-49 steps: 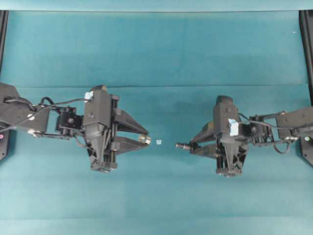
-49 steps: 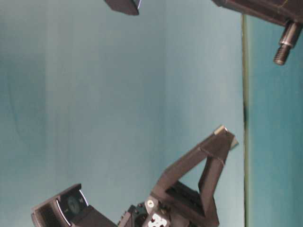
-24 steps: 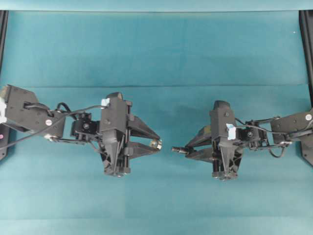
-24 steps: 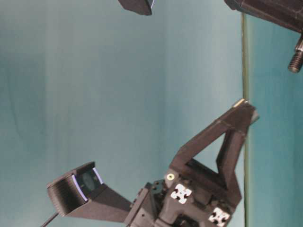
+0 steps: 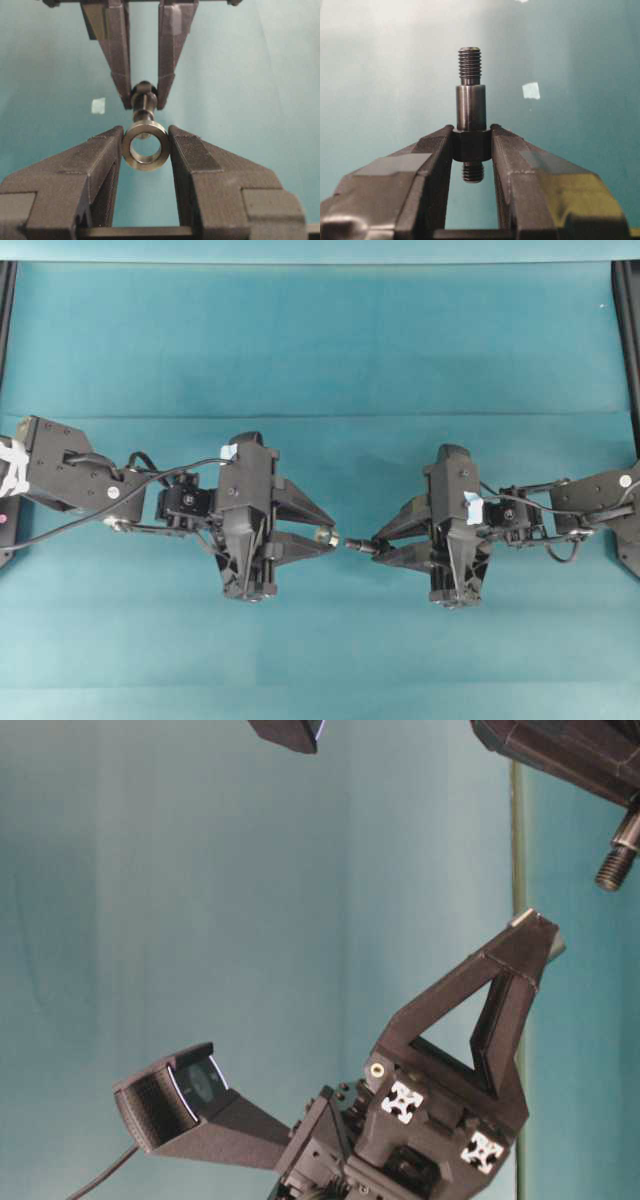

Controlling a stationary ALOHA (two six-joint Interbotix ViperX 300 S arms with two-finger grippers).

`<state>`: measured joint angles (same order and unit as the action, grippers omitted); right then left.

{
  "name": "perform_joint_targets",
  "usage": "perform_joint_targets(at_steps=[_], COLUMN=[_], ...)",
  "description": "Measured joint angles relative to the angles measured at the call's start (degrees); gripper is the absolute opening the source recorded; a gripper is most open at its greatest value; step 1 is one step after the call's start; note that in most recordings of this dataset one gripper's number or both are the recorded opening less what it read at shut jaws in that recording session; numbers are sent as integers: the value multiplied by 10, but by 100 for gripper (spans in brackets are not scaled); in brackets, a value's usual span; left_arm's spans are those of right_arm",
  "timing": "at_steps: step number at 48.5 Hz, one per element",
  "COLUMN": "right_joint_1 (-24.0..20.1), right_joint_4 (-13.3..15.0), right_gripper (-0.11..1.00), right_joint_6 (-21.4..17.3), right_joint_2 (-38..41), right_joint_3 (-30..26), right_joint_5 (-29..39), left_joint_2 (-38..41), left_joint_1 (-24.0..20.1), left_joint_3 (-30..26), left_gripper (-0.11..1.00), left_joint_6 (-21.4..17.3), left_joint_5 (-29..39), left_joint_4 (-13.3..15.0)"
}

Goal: Insert the washer onto the shaft with both hands.
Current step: 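Bring the washer toward the shaft's threaded tip, aligning them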

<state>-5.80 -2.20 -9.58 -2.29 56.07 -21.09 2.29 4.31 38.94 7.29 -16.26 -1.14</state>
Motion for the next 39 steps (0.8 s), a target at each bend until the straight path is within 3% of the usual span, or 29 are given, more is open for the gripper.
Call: perform_joint_targets(at_steps=[39], right_joint_1=[0], right_joint_4=[0], right_gripper=[-1], right_joint_6=[0], right_joint_2=[0], right_joint_3=[0], right_joint_5=[-44], left_joint_2=[28], left_joint_1=[0], left_joint_3=[-21], left_gripper=[35], left_joint_6=[0], left_joint_5=[0], left_joint_4=[0])
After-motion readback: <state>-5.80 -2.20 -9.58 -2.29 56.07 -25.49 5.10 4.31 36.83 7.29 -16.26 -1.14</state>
